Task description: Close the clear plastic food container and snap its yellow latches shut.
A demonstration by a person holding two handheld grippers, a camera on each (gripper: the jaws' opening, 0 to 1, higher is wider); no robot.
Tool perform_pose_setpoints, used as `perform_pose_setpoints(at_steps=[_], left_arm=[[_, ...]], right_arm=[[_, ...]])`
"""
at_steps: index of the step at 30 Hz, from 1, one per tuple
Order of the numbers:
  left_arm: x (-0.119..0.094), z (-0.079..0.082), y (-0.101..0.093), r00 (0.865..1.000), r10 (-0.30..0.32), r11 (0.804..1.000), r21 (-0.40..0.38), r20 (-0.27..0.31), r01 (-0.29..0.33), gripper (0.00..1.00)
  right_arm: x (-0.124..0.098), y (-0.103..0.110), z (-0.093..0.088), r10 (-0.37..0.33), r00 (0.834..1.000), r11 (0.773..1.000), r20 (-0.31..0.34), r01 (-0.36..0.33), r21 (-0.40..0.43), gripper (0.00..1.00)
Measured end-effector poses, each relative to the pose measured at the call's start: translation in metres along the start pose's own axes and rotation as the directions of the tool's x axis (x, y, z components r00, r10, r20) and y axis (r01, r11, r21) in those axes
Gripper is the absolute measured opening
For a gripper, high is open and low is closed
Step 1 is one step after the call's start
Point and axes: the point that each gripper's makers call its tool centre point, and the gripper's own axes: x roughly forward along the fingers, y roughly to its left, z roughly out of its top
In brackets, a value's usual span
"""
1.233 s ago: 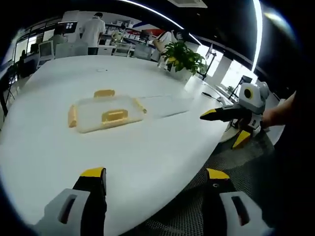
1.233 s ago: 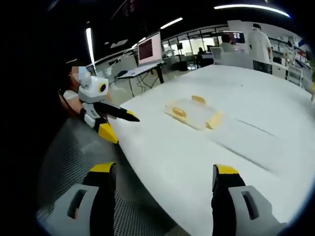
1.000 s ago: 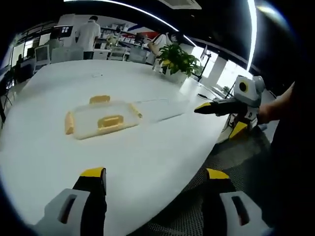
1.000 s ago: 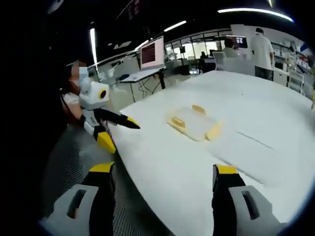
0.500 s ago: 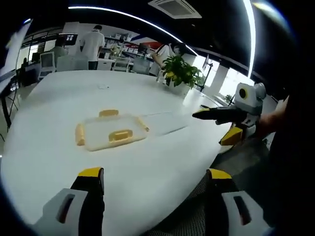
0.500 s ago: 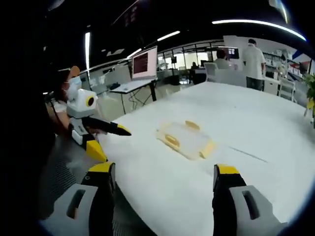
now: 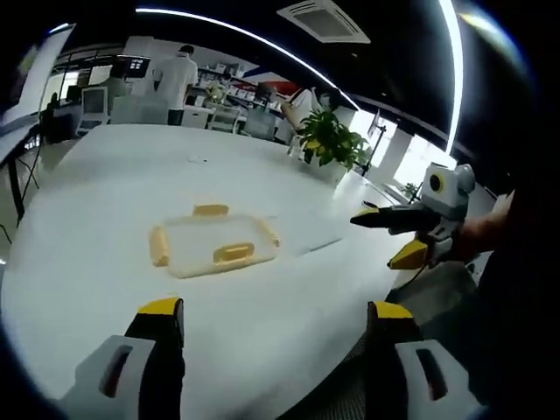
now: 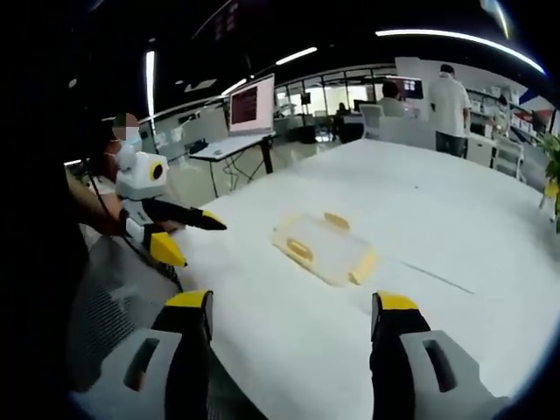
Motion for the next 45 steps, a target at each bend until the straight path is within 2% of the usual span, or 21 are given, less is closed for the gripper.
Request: perform_pose_setpoints(at_steps=[7, 9, 11, 14, 17, 23, 27, 30, 34, 37, 39, 43, 45], left_arm=[[0.007, -0.001, 0.005, 0.999, -0.005, 1.0, 0.02, -0.043, 0.005, 0.79], [0.008, 0.002, 0.007, 0.999, -0.032, 0.999, 0.012, -0.043, 0.032, 0.78], [0.01, 0.0, 0.014, 0.997, -0.031, 0.999, 0.035, -0.075, 0.034, 0.76], [0.011, 0.005, 0.02, 0.996, -0.034, 0.998, 0.055, -0.084, 0.039, 0.73], [0.012, 0.007, 0.024, 0.993, -0.051, 0.997, 0.058, -0.105, 0.057, 0.65], [0.017, 0.009, 0.033, 0.992, -0.041, 0.992, 0.11, -0.123, 0.054, 0.71], [0.021, 0.009, 0.038, 0.987, -0.049, 0.987, 0.145, -0.151, 0.071, 0.69], [0.023, 0.011, 0.039, 0.985, -0.066, 0.984, 0.152, -0.16, 0.091, 0.68], [0.025, 0.013, 0.047, 0.982, -0.058, 0.98, 0.175, -0.178, 0.09, 0.68], [0.026, 0.015, 0.052, 0.982, -0.057, 0.98, 0.179, -0.183, 0.09, 0.68], [0.027, 0.016, 0.055, 0.981, -0.062, 0.979, 0.183, -0.182, 0.095, 0.68], [0.032, 0.015, 0.065, 0.972, -0.047, 0.963, 0.247, -0.23, 0.105, 0.66], [0.035, 0.017, 0.067, 0.969, -0.047, 0.956, 0.27, -0.24, 0.114, 0.67]], right_arm=[[0.005, -0.002, 0.0, 0.014, 1.0, 1.0, -0.016, -0.014, -0.006, 0.7], [0.008, -0.005, 0.0, 0.012, 1.0, 1.0, -0.025, -0.012, -0.011, 0.69], [0.011, -0.009, 0.003, 0.011, 1.0, 1.0, -0.024, -0.011, -0.022, 0.68], [0.016, -0.014, 0.006, 0.014, 1.0, 0.999, -0.026, -0.014, -0.035, 0.67], [0.02, -0.02, 0.01, 0.015, 1.0, 0.999, -0.019, -0.016, -0.04, 0.67], [0.027, -0.026, 0.012, 0.023, 0.999, 0.996, -0.034, -0.026, -0.087, 0.66], [0.031, -0.031, 0.007, 0.016, 0.997, 0.989, -0.079, -0.027, -0.144, 0.61], [0.035, -0.034, 0.002, 0.018, 0.994, 0.98, -0.107, -0.039, -0.193, 0.62], [0.037, -0.038, -0.002, 0.02, 0.991, 0.973, -0.132, -0.049, -0.224, 0.62], [0.04, -0.041, -0.002, 0.028, 0.989, 0.974, -0.146, -0.06, -0.221, 0.61], [0.042, -0.044, 0.003, 0.034, 0.991, 0.978, -0.132, -0.061, -0.2, 0.61], [0.048, -0.054, 0.01, 0.039, 0.991, 0.975, -0.125, -0.065, -0.211, 0.59], [0.052, -0.059, 0.01, 0.051, 0.989, 0.982, -0.142, -0.076, -0.172, 0.59]])
